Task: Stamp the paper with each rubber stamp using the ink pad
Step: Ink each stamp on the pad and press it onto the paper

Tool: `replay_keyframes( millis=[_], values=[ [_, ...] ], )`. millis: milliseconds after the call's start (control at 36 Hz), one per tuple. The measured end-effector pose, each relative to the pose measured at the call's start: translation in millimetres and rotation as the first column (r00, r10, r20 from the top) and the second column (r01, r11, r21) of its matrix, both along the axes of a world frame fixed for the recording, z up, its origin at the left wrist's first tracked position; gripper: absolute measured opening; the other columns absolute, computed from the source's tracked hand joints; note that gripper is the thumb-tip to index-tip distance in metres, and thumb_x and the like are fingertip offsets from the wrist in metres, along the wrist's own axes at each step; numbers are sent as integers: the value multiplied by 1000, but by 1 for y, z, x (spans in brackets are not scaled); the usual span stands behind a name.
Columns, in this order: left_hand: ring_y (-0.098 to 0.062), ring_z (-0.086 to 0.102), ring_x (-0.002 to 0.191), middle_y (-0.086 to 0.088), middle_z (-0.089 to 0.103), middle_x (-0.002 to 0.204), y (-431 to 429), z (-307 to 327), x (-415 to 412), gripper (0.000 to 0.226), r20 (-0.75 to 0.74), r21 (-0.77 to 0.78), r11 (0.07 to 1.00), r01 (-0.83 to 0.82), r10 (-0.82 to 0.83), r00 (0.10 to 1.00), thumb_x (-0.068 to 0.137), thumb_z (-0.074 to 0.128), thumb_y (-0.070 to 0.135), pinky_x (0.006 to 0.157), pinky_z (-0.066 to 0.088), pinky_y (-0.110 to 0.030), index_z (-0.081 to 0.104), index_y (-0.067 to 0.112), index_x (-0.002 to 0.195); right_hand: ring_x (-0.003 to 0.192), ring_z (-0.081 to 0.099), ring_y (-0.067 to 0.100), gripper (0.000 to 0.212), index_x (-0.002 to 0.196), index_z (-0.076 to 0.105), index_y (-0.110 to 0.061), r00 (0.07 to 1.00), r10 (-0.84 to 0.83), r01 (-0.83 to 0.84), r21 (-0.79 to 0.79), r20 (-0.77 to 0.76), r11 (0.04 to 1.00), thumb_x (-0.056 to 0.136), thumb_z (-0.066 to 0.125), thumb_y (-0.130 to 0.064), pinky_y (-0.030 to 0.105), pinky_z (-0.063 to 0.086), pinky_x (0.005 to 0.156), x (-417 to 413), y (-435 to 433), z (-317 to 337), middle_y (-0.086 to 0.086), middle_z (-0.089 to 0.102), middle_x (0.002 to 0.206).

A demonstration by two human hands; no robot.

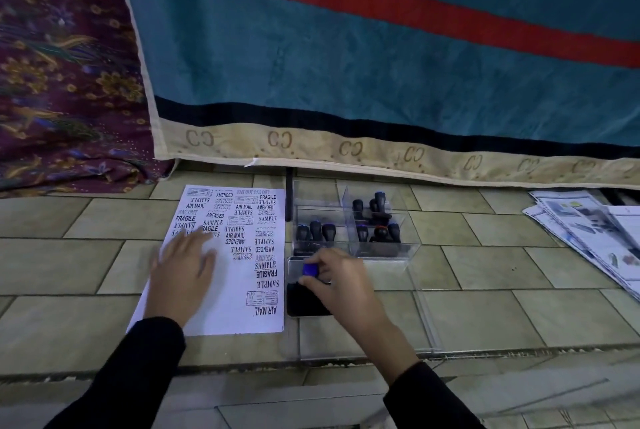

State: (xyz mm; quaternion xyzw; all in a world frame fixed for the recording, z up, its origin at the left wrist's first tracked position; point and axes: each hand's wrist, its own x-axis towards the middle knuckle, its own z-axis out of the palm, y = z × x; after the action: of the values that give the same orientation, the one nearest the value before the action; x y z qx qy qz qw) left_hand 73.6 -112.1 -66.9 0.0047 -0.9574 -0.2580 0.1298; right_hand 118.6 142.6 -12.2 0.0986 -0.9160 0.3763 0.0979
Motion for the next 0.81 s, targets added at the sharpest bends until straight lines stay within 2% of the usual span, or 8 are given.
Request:
replay_keyframes(
  millis=[56,139,306,444,556,694,806],
  values=[
    [-24,28,143,-1,43,150,-10,-5,-1,39,62,-46,995,-84,86,994,97,48,24,114,11,-53,50,17,135,79,65,15,22,96,66,-10,1000,-1,0,-48,-19,999,77,76,-18,22,56,73,-11,-9,7,6,65,97],
    [-23,24,144,-1,37,154,-13,-9,0,42,114,-86,989,-116,126,986,97,46,26,115,9,-56,47,18,139,78,66,19,24,96,67,-7,998,48,-51,-86,-36,995,76,76,-16,26,57,74,-31,-32,14,10,66,95],
    [-24,28,143,-4,39,152,-13,-11,1,42,94,-82,991,-110,117,989,96,47,24,116,16,-52,48,17,137,78,63,21,21,93,65,-8,988,151,-151,-25,-13,988,76,76,-16,37,56,76,-65,-73,10,10,65,93],
    [-24,27,143,-3,38,153,-13,-10,0,41,110,-104,989,-105,116,987,96,46,24,115,18,-50,48,17,136,81,59,20,22,93,65,-9,982,185,-187,40,35,982,76,76,-18,37,55,77,-77,-87,0,10,65,94],
    [-23,26,144,-3,37,153,-14,-11,-1,42,118,-103,989,-106,118,986,96,44,25,116,18,-50,47,17,138,77,54,15,20,91,65,-10,979,197,-199,55,48,978,76,75,-18,31,53,71,-80,-89,-4,8,64,92],
    [-24,28,143,-3,39,152,-13,-11,-2,42,110,-101,988,-113,124,986,96,46,24,115,18,-51,48,17,137,74,51,13,19,89,65,-10,981,188,-191,67,49,979,76,75,-19,21,41,64,-80,-91,-6,7,65,90],
    [-23,26,144,-3,37,153,-13,-12,-2,42,118,-106,988,-111,123,985,96,44,26,116,17,-50,47,18,138,74,48,10,20,90,65,-11,983,178,-181,100,37,978,76,75,-20,4,33,59,-80,-91,-8,5,65,90]
  ],
)
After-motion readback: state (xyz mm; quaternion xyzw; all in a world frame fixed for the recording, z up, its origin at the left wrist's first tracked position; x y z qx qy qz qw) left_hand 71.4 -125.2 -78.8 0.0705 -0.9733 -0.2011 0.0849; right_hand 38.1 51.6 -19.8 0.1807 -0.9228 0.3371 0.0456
